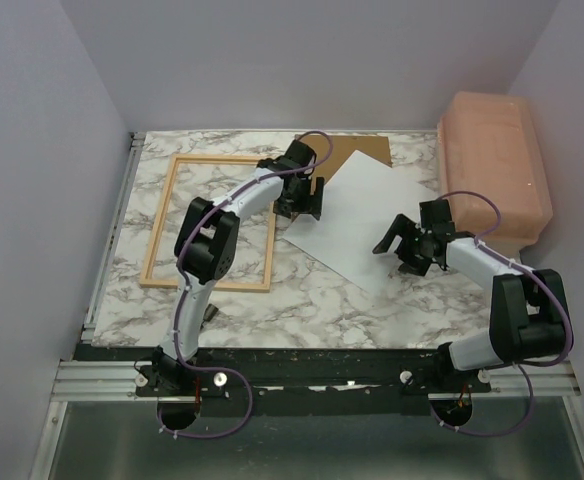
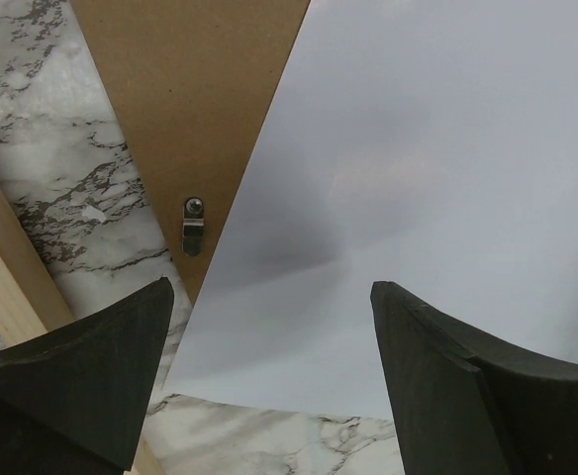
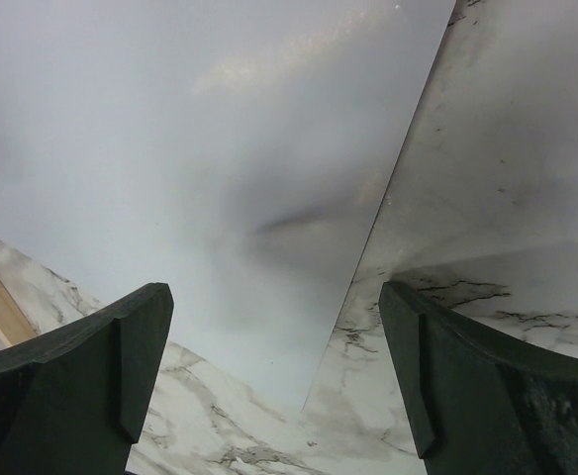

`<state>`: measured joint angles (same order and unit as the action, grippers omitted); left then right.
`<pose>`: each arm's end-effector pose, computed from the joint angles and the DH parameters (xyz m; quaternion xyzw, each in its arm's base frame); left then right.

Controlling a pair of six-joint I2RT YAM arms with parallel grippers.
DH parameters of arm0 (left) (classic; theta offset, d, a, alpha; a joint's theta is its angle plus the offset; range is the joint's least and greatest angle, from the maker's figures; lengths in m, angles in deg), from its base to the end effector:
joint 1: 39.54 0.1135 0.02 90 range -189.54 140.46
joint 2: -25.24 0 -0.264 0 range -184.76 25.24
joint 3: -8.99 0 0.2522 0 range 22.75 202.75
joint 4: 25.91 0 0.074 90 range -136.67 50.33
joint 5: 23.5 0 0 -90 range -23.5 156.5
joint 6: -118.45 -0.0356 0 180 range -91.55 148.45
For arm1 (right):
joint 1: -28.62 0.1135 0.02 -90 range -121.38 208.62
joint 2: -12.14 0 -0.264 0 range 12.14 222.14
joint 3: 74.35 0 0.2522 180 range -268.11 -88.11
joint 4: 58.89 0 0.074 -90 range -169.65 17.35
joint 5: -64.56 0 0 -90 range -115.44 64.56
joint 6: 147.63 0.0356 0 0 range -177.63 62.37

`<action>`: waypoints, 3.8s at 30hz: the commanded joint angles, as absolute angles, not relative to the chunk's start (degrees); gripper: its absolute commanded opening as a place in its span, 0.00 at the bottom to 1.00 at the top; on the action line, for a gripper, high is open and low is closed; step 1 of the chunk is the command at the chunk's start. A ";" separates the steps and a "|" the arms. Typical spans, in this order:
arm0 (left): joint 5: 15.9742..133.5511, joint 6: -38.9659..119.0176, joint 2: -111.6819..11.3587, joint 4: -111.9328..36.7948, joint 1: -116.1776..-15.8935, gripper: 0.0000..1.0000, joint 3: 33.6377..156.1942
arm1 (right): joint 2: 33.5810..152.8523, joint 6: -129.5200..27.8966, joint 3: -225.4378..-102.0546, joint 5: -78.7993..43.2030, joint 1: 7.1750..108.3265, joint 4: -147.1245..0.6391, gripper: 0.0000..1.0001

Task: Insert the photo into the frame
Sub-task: Move the photo to the center of the board.

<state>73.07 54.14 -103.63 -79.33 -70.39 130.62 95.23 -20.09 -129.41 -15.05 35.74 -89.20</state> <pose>0.4181 -0.2545 0.1919 0.0580 0.9642 -0.1686 0.1964 0.2652 0.0396 0.1643 0.2275 0.9310 0.1838 0.2182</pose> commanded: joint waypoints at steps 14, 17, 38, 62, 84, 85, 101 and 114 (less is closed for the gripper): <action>81.27 54.65 -107.06 -94.16 -70.72 0.77 135.54 | 99.75 -19.98 -128.37 -12.04 35.55 -89.26 0.95; 80.11 55.46 -107.09 -95.64 -71.04 0.77 135.22 | 100.09 -20.26 -128.79 -11.34 35.57 -89.53 0.95; 85.16 57.98 -97.43 -87.32 -78.33 0.73 110.00 | 94.68 -25.38 -133.73 -20.54 35.57 -101.45 0.96; 86.60 64.56 -81.01 -69.08 -74.27 0.83 96.32 | 94.93 -25.71 -133.94 -26.84 35.57 -100.60 0.98; 92.57 71.01 -84.85 -57.93 -75.31 0.72 95.30 | 96.58 -28.81 -129.89 -11.30 35.57 -92.88 0.98; 93.46 71.83 -83.71 -56.48 -75.23 0.72 94.38 | 96.78 -29.40 -129.78 -9.52 35.52 -92.38 0.97; 90.61 75.05 -62.34 -54.32 -71.29 0.72 81.65 | 100.28 -28.03 -129.06 4.80 40.46 -84.95 0.95; 68.22 72.92 -51.64 -71.63 -66.67 0.74 75.40 | 107.71 -22.55 -134.74 3.82 51.52 -80.04 0.95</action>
